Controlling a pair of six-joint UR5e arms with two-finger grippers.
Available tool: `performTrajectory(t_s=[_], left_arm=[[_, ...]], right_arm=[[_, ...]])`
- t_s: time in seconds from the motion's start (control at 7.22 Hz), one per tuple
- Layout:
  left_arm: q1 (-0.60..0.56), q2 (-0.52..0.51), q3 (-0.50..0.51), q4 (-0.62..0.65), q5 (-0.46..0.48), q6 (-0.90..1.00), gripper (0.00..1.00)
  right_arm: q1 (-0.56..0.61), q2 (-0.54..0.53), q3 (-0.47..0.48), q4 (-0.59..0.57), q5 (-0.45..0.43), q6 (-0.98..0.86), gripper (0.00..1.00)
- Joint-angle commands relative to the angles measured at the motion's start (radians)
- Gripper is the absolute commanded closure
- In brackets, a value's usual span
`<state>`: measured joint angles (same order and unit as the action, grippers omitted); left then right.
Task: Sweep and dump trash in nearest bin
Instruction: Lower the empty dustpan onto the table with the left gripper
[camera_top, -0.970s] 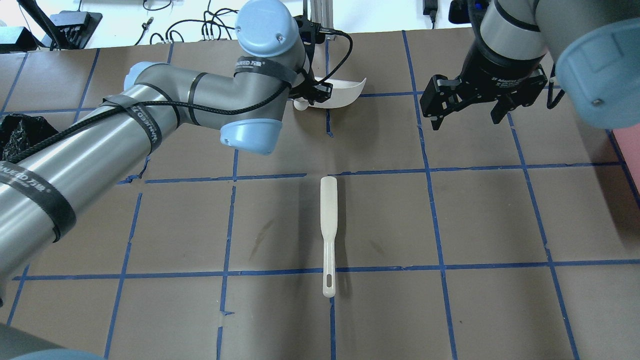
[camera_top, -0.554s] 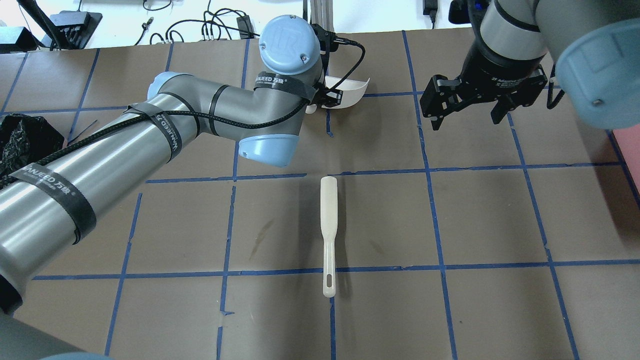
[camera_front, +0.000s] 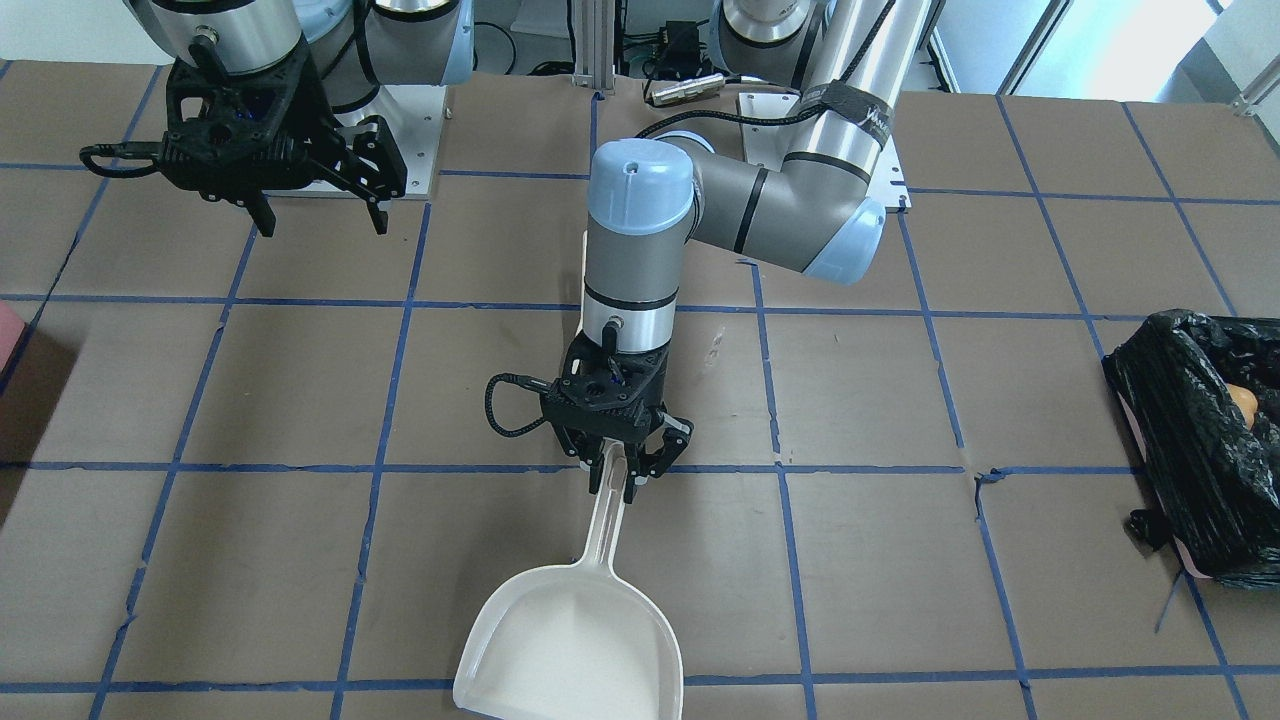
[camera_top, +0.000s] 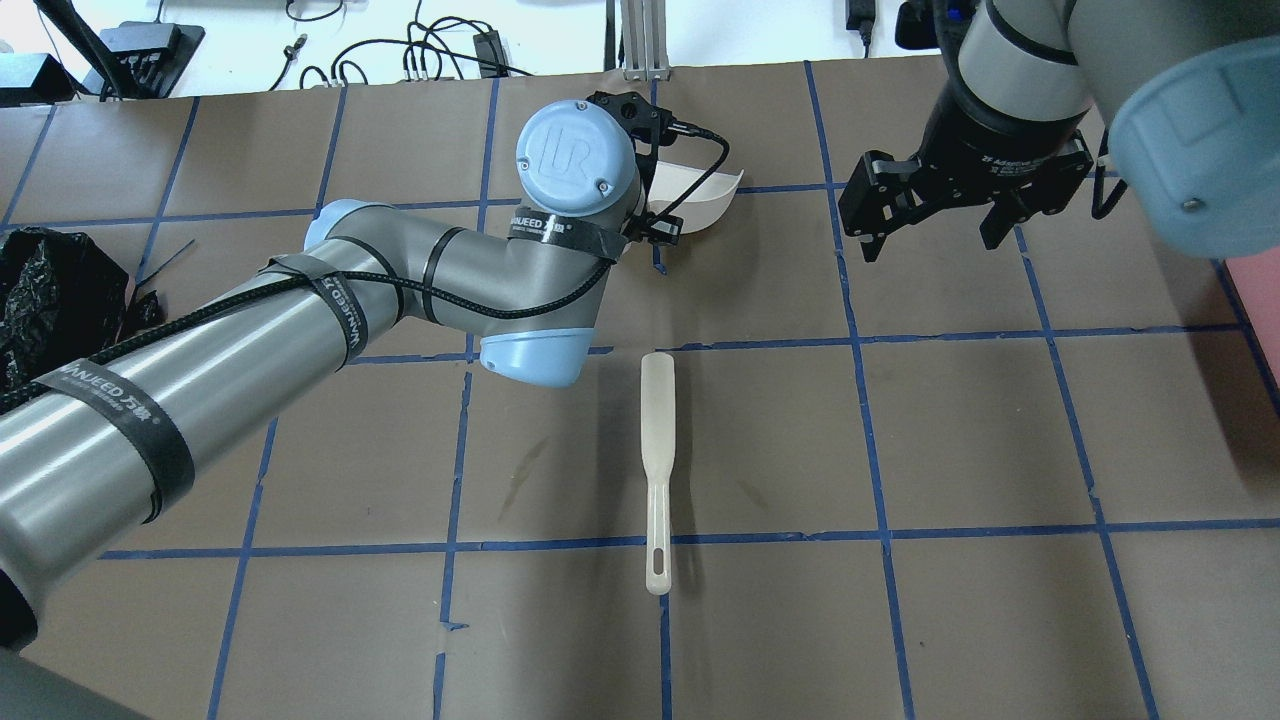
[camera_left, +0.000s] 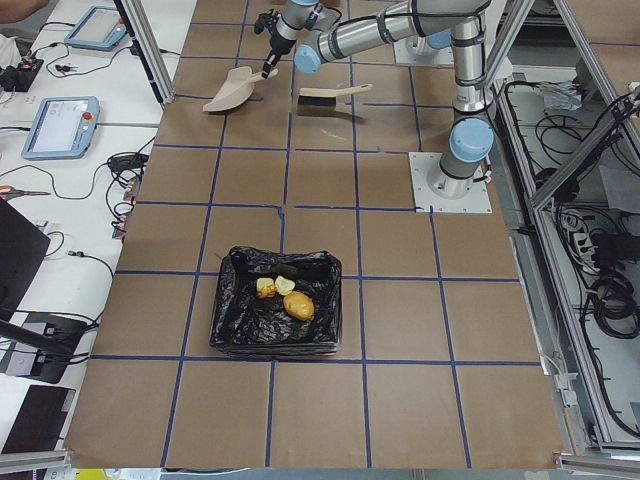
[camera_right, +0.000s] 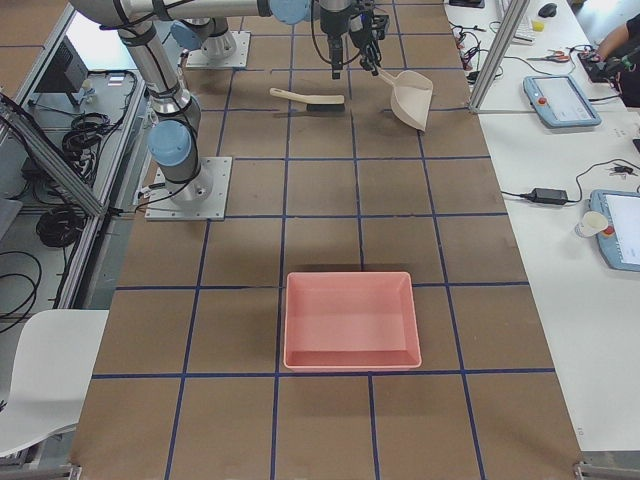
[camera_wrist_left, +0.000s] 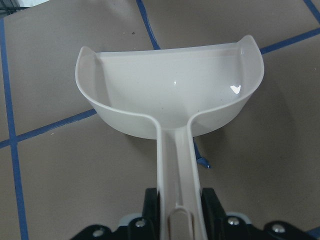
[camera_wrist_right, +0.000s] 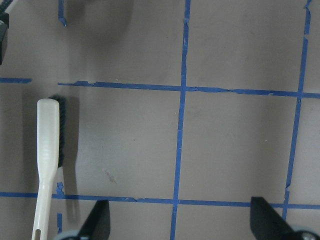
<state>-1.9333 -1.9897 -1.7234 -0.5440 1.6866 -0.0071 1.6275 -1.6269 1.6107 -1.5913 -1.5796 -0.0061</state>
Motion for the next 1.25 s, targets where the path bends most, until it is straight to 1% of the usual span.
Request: performTrajectory(t_s=[0.0, 0.14, 0.28, 0.55, 0.83, 1.11], left_arm=[[-0.001, -0.009, -0.028, 0.012, -0.004, -0.010, 0.92], [-0.001, -0.009, -0.034, 0.012, -0.007, -0.019, 0.92], [-0.004, 0.005, -0.035, 0.010, -0.048, -0.027, 0.92], [-0.006, -0.001, -0.033, 0.007, -0.062, -0.045, 0.92], [-0.003, 0.009, -0.048, 0.009, -0.051, -0.027, 0.92], [-0.016, -0.006, -0.073, 0.007, -0.050, -0.079, 0.92]], right_arm=[[0.000, 0.001, 0.003, 0.001, 0.000, -0.002, 0.00], [0.000, 0.001, 0.014, -0.009, 0.001, 0.000, 0.00], [-0.001, 0.001, 0.018, -0.012, 0.003, 0.000, 0.00], [-0.002, 0.001, 0.020, -0.012, 0.003, 0.000, 0.00], [-0.002, 0.001, 0.020, -0.010, 0.003, 0.000, 0.00], [-0.002, 0.001, 0.020, -0.012, 0.003, 0.000, 0.00]])
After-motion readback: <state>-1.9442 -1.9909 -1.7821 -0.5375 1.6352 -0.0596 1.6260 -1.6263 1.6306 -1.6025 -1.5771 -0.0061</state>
